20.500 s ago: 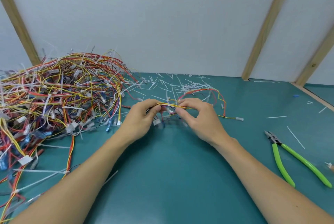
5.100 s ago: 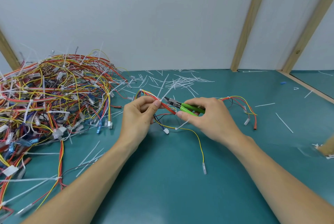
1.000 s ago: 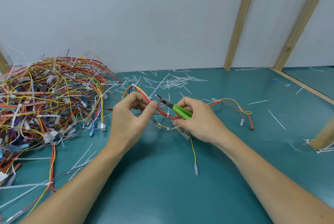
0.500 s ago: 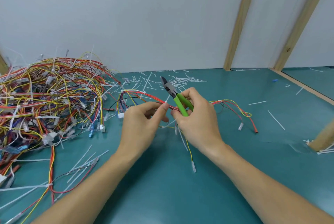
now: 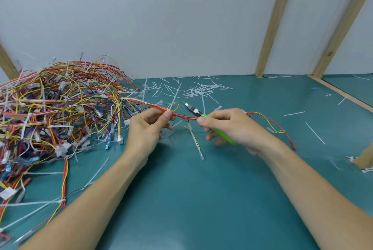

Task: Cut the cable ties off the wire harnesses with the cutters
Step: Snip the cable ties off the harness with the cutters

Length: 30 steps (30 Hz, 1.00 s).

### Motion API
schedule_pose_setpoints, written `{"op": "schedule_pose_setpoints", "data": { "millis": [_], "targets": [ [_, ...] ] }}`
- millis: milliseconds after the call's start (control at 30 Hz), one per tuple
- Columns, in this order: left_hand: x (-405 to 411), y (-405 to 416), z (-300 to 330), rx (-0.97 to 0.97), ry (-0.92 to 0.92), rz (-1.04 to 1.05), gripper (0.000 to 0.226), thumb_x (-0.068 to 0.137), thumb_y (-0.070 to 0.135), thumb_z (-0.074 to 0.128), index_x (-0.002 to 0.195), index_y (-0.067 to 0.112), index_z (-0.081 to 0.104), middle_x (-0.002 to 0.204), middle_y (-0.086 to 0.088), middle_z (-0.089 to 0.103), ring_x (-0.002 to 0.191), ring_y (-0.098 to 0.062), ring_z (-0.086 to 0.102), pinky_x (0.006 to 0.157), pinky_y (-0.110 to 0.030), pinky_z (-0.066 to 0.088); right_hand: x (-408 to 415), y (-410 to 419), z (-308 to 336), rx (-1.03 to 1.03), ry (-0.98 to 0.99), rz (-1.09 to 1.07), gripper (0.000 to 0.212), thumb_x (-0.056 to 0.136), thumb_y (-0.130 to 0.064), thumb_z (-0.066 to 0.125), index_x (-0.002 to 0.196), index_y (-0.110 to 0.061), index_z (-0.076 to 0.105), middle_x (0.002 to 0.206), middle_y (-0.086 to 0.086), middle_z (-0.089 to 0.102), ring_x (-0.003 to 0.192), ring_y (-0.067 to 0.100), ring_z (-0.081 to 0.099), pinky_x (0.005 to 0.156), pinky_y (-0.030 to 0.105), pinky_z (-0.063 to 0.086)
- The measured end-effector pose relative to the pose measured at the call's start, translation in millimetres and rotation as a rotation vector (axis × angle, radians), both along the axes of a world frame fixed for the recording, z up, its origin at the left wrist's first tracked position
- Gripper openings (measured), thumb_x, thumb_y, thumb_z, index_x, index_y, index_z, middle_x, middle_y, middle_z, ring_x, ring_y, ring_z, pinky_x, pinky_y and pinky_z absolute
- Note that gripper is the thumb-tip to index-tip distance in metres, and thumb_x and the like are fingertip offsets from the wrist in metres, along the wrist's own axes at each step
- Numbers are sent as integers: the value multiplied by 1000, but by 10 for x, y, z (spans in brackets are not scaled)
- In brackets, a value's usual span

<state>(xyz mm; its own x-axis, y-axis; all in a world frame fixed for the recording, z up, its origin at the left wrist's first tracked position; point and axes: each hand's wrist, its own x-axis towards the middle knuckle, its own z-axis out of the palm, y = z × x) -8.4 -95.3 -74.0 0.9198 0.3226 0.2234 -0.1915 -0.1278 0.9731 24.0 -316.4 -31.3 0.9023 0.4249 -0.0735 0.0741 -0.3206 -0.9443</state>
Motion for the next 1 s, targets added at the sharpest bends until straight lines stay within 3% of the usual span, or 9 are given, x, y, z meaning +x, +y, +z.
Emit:
{"op": "schedule_pose_setpoints", "data": {
  "millis": [133,267,400,533,767,1000],
  "targets": [
    [-9,-25,-2,81,-63,-39,16,95,17,69,79,14,72,80,1,78,65,-12,72,52,-9,42,20,-69,-17,-133,-68,36,23,77,-56,82,87,-35,81,89,-7,78,89,12,75,77,33,52],
    [2,-48,13,126,-92,-59,17,94,12,69,78,12,72,76,1,77,62,-12,71,55,-8,43,55,-72,-31,-161,-121,-2,37,71,-56,87,91,-27,78,85,-8,78,83,8,74,79,33,52],
    [5,-49,2,139,-106,-72,14,93,12,70,80,7,72,76,0,76,65,-14,71,63,-13,48,73,-77,-51,-184,-258,-50,43,62,-61,87,91,-31,77,89,-12,78,90,10,73,94,44,56],
    [6,-54,-2,147,-118,-83,14,93,12,71,81,6,72,77,0,77,67,-14,72,67,-14,50,71,-67,-78,-202,-374,-72,32,67,-54,91,89,-38,74,86,-17,76,85,7,71,87,41,58],
    [-12,-94,11,153,-142,-98,13,91,13,71,80,7,73,77,-2,77,72,-16,73,73,-20,53,45,-41,-90,-222,-490,-105,31,69,-48,92,90,-34,73,87,-19,76,88,3,70,87,39,56],
    [-40,-110,36,142,-136,-81,15,93,14,70,79,9,73,75,-1,76,70,-8,71,60,-8,43,66,-40,-102,-222,-566,-101,30,70,-48,90,90,-34,72,87,-20,75,86,3,71,84,37,57]
  ]
}}
